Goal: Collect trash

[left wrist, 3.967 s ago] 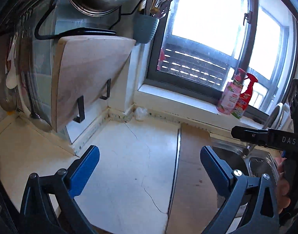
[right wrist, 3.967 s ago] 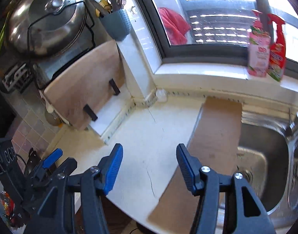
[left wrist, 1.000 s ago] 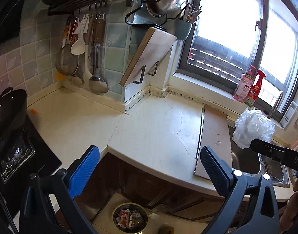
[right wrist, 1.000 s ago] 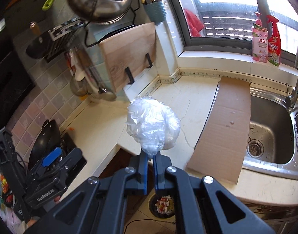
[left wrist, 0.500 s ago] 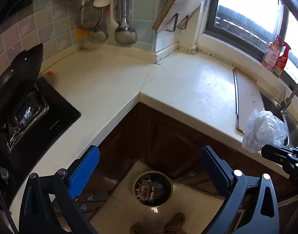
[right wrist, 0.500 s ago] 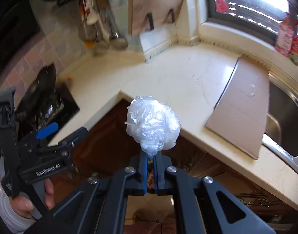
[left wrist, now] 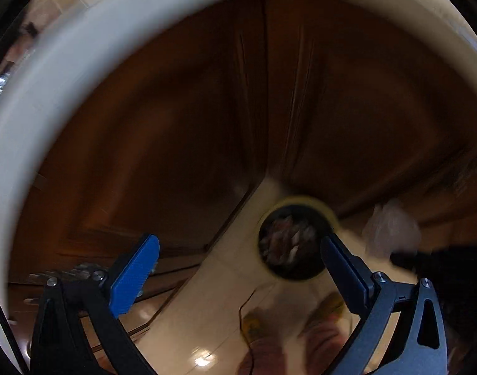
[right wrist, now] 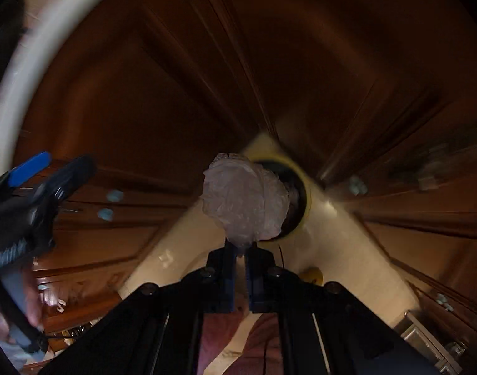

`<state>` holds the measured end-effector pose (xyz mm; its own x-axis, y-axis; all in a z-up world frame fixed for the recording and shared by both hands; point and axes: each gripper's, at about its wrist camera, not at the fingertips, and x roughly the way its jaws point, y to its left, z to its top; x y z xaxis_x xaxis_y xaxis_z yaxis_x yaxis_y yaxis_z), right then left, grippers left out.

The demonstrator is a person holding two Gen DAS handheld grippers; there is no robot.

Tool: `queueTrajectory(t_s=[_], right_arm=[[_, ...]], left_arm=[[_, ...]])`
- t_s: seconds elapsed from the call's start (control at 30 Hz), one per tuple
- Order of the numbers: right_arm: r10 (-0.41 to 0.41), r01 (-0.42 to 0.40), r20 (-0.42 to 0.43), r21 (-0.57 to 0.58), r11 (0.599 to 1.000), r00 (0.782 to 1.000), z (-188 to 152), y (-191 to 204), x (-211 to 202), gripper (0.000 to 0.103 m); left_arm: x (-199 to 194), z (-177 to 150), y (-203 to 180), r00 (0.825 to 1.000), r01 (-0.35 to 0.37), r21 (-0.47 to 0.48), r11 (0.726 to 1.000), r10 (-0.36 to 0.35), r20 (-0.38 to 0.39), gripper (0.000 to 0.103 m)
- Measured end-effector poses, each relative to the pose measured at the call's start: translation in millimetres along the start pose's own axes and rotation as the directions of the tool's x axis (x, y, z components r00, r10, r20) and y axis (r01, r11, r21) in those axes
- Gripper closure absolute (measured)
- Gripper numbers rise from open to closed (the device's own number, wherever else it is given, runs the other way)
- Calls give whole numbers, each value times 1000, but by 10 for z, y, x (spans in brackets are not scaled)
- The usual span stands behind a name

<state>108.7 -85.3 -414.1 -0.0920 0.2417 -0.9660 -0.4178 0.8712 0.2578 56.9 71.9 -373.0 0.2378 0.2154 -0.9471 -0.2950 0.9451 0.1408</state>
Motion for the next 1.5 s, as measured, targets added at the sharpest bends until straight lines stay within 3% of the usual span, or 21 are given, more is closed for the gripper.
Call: queueTrajectory(t_s=[0.13,0.37,0.57,0.77,1.03,1.23,1.37,1.5], right_arm=[[-17,21,-104,39,999,994,127,-222,745,98],[-29,53,-236,95,994,971,349,-307,1545,94],[-4,29,-223,111,993,975,370,-334,1520,61],[-2,23,-195,102,995,981,284,-289,1338,59],[36,-18,-109,160,987,993,-16,-214,735,58],[63,-66,21,225,972,998,-346,-133,-44,58],[64,-97,134,261,961,989,-558,-87,-739,58],[39,-113,258,277,954,965,-756,-16,-1492,58]], left_arm=[[570,-225,-128,995,-12,41,999,16,-103,1],[967,-444,-176,984,-4,15,1000,7,-176,1],[915,-392,-81,984,5,-11,1000,-7,-175,1],[773,-315,-16,988,10,-7,1000,-11,-156,1],[276,-238,-11,996,34,40,999,-31,-79,1],[-227,-226,0,997,71,99,993,-66,-49,1],[-739,-136,-36,994,105,156,982,-106,1,1],[-1391,22,-99,983,134,214,968,-158,98,1]])
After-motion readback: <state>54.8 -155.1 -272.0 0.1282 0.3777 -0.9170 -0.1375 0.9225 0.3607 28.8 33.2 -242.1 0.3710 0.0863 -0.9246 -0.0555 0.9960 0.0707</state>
